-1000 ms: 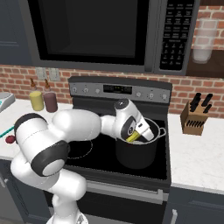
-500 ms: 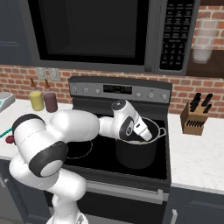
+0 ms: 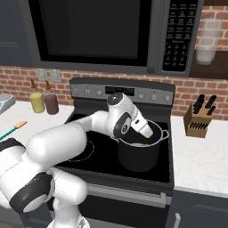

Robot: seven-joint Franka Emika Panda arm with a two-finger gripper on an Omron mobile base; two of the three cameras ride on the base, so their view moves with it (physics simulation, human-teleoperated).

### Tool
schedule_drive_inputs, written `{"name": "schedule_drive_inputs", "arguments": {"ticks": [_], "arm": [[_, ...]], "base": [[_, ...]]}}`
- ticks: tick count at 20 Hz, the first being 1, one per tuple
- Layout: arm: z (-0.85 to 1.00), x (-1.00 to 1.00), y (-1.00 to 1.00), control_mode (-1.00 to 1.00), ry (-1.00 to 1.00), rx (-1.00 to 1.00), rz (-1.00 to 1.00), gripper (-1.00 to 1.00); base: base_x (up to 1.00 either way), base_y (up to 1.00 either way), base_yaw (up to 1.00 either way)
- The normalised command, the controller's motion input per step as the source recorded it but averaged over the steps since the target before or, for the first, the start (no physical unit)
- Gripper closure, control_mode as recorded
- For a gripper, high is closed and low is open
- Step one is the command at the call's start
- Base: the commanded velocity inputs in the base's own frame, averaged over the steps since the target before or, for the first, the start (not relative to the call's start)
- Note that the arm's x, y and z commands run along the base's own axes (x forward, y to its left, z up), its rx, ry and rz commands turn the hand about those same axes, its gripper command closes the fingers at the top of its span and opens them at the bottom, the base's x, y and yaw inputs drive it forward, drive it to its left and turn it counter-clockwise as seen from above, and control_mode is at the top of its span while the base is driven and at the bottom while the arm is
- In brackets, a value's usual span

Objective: Put the cucumber and tomato in the pot. Retrieve the spatula and lightly stir the vegetables in the pot.

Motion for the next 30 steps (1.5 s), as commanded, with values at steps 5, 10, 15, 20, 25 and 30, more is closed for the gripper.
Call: {"name": "schedule_drive_inputs", "arguments": {"ticks": [5, 10, 15, 20, 25, 30], "arm": [[0.96, -0.57, 0.67, -1.00, 0.00, 0.00, 0.09, -1.00], [0.64, -0.51, 1.00, -1.00, 0.10, 0.00, 0.17, -1.00], [0.26, -0.47, 1.00, -1.00, 0.18, 0.00, 0.26, -1.00], [0.02, -0.42, 1.00, -1.00, 0.23, 0.00, 0.31, -1.00], [0.00, -0.28, 1.00, -1.00, 0.25, 0.00, 0.31, -1.00], [0.00, -0.19, 1.00, -1.00, 0.25, 0.00, 0.32, -1.00]], "base": [[0.00, 0.00, 0.00], [0.00, 0.00, 0.00], [0.00, 0.00, 0.00], [0.00, 0.00, 0.00], [0.00, 0.00, 0.00], [0.00, 0.00, 0.00]]}}
